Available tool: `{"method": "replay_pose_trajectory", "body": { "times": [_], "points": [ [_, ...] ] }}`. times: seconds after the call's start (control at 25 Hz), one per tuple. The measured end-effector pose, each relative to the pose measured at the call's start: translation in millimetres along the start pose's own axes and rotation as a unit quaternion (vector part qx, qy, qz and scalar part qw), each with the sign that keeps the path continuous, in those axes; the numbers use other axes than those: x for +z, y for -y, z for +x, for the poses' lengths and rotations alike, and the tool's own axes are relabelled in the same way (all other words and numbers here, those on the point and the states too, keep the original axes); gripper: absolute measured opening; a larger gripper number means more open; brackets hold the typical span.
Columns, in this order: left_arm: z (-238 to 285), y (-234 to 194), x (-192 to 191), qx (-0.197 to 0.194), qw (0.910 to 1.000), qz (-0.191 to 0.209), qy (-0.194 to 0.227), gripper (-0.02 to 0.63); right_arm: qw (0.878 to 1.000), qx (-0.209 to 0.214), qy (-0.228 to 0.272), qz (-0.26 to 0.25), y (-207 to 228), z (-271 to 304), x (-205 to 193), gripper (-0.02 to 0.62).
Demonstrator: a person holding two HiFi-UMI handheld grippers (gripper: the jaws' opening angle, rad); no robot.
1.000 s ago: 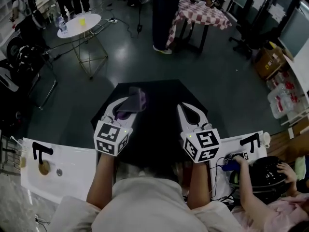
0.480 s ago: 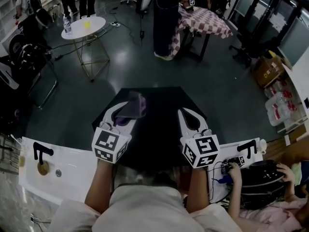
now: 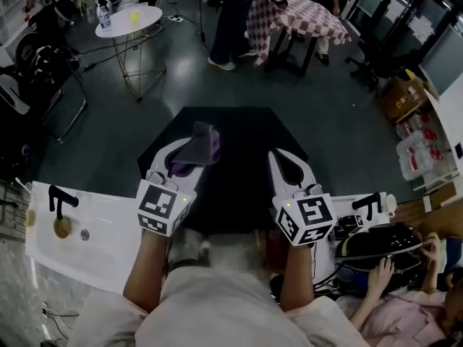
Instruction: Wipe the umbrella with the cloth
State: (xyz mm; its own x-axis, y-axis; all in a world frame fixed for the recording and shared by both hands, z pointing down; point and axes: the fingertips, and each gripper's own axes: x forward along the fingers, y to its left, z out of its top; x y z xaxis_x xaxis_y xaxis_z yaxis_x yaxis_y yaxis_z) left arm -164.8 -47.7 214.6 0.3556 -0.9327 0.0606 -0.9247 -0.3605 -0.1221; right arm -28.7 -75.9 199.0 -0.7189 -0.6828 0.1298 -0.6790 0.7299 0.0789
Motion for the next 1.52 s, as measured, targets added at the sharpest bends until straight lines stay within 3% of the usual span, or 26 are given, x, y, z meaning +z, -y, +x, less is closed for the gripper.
{"method": "replay_pose_trajectory", "body": {
  "times": [0.4, 0.88, 1.36, 1.52],
  "points": [
    [-89, 82, -7, 0.011, 0.9999, -0.002, -0.010, 0.137, 1.000, -0.009, -0.016, 0.004, -41, -113, -28, 0.006],
    [-193, 161, 13, 0.026, 0.9997, -0.003, -0.003, 0.137, 1.000, -0.009, -0.009, -0.006, -94, -226, -25, 0.006],
    [-244, 217, 29, 0.033, 0.9994, -0.003, -0.002, 0.137, 1.000, -0.006, -0.005, -0.013, -116, -297, -20, 0.006],
    [-250, 210, 33, 0.033, 0.9994, -0.005, -0.003, 0.137, 1.000, -0.004, -0.006, -0.015, -123, -294, -12, 0.006]
  ]
}}
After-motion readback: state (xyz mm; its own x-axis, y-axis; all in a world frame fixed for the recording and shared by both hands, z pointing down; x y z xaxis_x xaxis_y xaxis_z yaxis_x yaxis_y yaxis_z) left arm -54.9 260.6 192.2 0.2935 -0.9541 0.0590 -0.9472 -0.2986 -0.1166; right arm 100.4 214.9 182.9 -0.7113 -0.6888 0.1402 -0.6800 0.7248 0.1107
